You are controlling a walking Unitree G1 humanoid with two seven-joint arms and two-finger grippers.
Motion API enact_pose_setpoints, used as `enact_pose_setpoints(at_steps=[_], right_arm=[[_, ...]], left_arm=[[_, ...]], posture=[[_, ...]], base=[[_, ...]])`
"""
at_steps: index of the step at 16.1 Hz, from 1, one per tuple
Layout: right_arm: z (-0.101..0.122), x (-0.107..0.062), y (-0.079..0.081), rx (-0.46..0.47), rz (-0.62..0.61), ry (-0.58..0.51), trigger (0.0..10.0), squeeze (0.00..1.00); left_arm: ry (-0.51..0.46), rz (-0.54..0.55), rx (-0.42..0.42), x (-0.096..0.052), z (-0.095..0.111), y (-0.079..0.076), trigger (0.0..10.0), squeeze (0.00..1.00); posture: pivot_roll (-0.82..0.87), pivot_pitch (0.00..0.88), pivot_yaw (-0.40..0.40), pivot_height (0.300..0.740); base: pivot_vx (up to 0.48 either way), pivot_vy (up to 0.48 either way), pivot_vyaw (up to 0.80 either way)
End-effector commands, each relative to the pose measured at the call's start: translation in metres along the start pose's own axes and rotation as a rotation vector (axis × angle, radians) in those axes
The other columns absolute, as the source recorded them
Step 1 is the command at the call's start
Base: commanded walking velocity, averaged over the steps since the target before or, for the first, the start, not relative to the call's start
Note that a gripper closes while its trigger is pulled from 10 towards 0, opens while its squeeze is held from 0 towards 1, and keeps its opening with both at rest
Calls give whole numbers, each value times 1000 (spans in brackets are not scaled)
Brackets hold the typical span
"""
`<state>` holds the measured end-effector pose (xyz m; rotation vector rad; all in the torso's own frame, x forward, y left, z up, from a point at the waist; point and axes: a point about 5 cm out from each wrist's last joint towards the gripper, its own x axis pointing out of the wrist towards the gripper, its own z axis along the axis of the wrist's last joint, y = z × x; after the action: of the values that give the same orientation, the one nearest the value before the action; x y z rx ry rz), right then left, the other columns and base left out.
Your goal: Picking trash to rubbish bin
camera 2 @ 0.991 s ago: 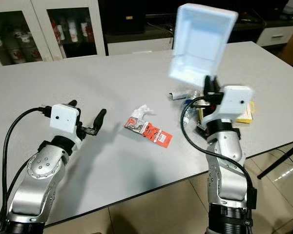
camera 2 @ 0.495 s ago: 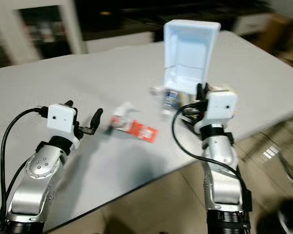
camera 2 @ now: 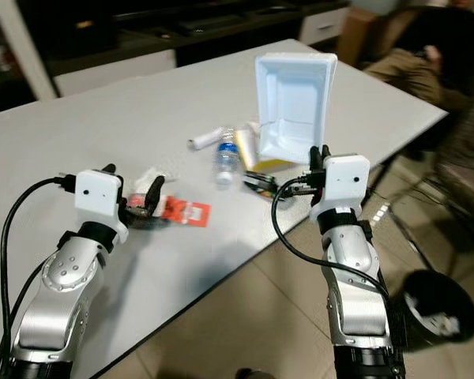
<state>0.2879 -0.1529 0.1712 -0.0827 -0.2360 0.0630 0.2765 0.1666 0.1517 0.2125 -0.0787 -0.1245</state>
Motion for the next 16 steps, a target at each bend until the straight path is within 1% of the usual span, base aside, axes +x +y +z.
enact_pose_setpoints(at_steps=[1, 2, 5, 7, 10, 11, 14, 15, 16], right_arm=[[-3, -1, -1, -7, 5, 24, 10000, 0], [-3, -1, 0, -5, 8, 29, 10000, 0], [-6, -2, 4, -5, 37, 50, 10000, 0], [-11, -6, 3, -2, 40, 83, 10000, 0], [-14, -11, 2, -3, 33, 102, 10000, 0], [-15, -13, 2, -2, 29, 108, 10000, 0], [-17, -21, 3, 11, 9, 129, 10000, 0], [-18, -24, 4, 16, 6, 135, 10000, 0], [-19, -27, 5, 30, 0, 134, 10000, 0]], left_arm=[[-20, 18, 10, -3, 2, 5, 10000, 0], [-22, 20, 9, -3, 3, 6, 10000, 0], [-23, 33, 12, -5, 2, 9, 10000, 0], [-20, 34, 14, -7, 1, 10, 10000, 0], [-10, 29, 13, -9, 0, 11, 10000, 0], [-8, 22, -5, -10, -1, 11, 10000, 0], [34, 18, 44, -12, -7, 16, 10000, 0], [54, 6, 39, -12, -9, 19, 10000, 0], [58, -20, 16, -12, -8, 20, 10000, 0]], posture=[[43, 0, -60, 740], [46, 0, -65, 740], [48, 0, -69, 740], [48, 0, -72, 740], [48, 0, -69, 740], [48, 0, -69, 740], [53, 0, -63, 740], [55, 0, -57, 740], [58, 0, -46, 740]], base=[[0, 0, -800], [0, 0, -800], [311, 0, -738], [362, 0, 0], [363, 0, 0], [0, 0, 0], [0, 0, 0], [0, 0, 0], [0, 0, 0]])
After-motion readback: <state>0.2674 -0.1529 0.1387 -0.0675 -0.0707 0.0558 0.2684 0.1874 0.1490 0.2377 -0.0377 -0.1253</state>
